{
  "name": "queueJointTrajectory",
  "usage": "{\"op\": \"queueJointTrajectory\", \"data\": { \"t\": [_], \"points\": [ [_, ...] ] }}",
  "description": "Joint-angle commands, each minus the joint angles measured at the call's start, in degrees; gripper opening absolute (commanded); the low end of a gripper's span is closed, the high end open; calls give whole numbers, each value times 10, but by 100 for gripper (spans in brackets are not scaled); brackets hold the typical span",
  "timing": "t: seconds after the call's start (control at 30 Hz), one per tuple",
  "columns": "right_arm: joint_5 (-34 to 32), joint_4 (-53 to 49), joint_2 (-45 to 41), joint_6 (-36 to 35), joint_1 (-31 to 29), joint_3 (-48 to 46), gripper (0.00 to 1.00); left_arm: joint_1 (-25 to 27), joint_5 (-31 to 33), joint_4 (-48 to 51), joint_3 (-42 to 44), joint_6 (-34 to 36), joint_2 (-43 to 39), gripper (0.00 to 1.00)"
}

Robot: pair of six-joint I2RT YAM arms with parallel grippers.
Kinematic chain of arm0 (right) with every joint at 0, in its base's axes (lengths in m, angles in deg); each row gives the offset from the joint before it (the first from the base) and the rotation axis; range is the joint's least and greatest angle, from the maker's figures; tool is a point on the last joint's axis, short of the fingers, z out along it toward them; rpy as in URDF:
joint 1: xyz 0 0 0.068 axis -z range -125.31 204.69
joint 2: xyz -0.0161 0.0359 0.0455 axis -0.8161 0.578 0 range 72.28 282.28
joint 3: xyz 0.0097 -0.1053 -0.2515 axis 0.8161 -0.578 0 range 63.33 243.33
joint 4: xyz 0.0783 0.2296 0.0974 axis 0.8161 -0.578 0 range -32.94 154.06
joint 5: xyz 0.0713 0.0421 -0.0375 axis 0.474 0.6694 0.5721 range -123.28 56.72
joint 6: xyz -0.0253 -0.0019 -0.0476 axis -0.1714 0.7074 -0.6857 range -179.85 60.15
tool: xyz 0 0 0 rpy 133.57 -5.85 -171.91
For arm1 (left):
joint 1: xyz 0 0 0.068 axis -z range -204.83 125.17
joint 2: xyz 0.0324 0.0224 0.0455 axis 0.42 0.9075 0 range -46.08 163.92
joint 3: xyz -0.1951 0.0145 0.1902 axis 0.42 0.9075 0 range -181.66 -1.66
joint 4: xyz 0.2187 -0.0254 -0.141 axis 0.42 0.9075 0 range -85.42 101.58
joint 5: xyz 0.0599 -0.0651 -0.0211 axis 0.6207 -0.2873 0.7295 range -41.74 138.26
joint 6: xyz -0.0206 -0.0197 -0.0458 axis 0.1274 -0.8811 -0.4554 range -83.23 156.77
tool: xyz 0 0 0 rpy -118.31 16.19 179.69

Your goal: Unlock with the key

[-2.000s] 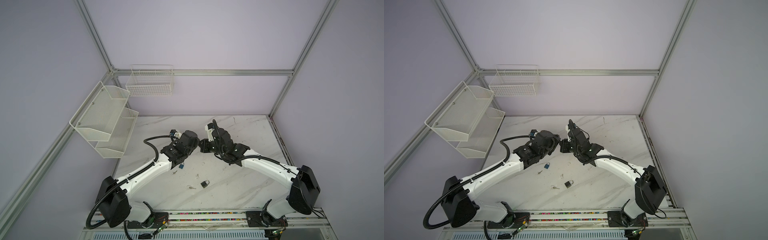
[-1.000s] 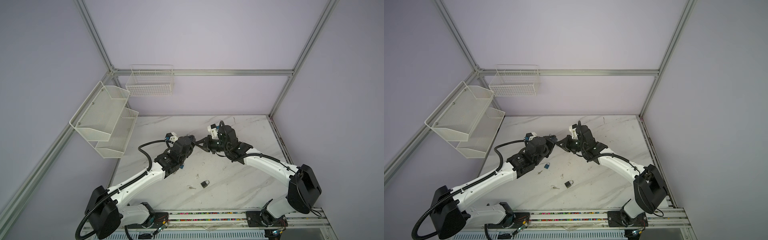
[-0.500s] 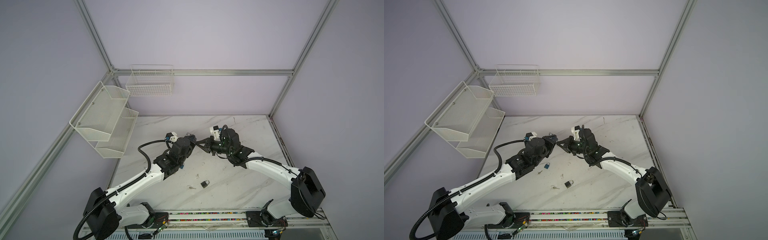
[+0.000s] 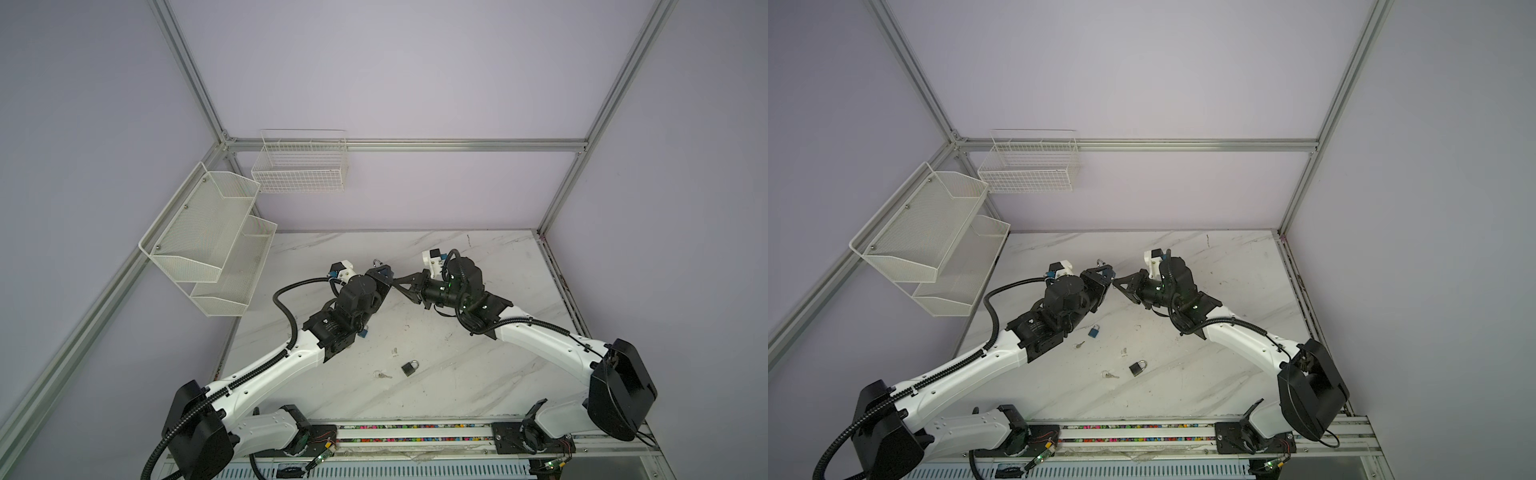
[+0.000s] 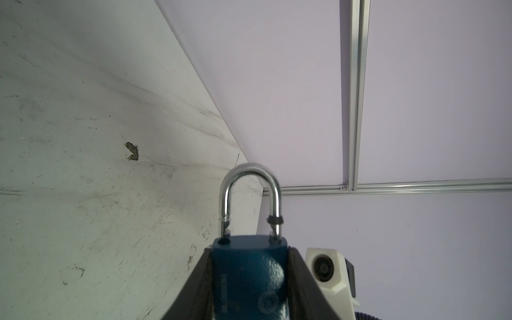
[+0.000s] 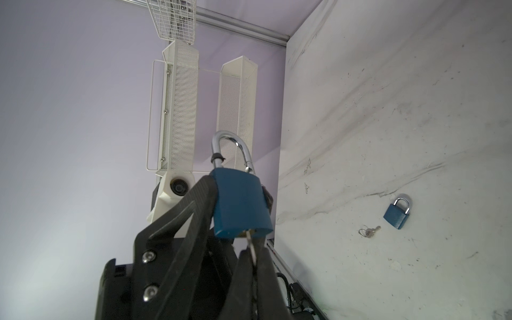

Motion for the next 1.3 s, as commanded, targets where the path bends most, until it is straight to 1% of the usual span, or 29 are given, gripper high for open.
{"op": "queueJointTrajectory", "data": {
  "t": [0.0,0.13,0.2,0.27,0.33,0.37,0.53,0.63,0.7,0.83,0.93,1.07,1.17,1.27],
  "points": [
    [-86,-11,-13,-56,8,18,0,0,-46,42,-34,39,-18,0],
    [-126,-65,-21,-112,1,23,17,-18,-43,63,-48,64,-20,0],
    [-140,-82,-26,-130,1,21,25,-33,-53,64,-49,75,-22,0],
    [-146,-95,-32,-144,1,15,30,-46,-64,65,-55,96,-26,0],
    [-151,-104,-35,-161,1,11,35,-54,-77,73,-66,134,-30,0],
    [-153,-107,-54,-171,1,7,38,-57,-81,77,-70,152,-32,0],
    [-171,-153,-84,-224,1,8,43,-69,-94,119,-86,251,-53,0],
    [-169,-176,-104,-250,1,14,46,-76,-121,121,-81,325,-66,0],
    [-174,-192,-117,-281,1,21,49,-77,-133,120,-75,373,-75,0],
    [-192,-213,-135,-344,1,35,60,-77,-164,80,-41,474,-98,0],
    [-192,-232,-133,-394,1,59,66,-78,-203,14,1,560,-117,0],
    [-178,-285,-109,-457,1,108,67,-77,-238,-88,66,658,-135,0],
    [-168,-335,-92,-507,1,148,67,-78,-252,-142,99,725,-133,0],
    [-164,-378,-79,-548,1,178,68,-77,-261,-174,118,766,-121,0]
  ]
}}
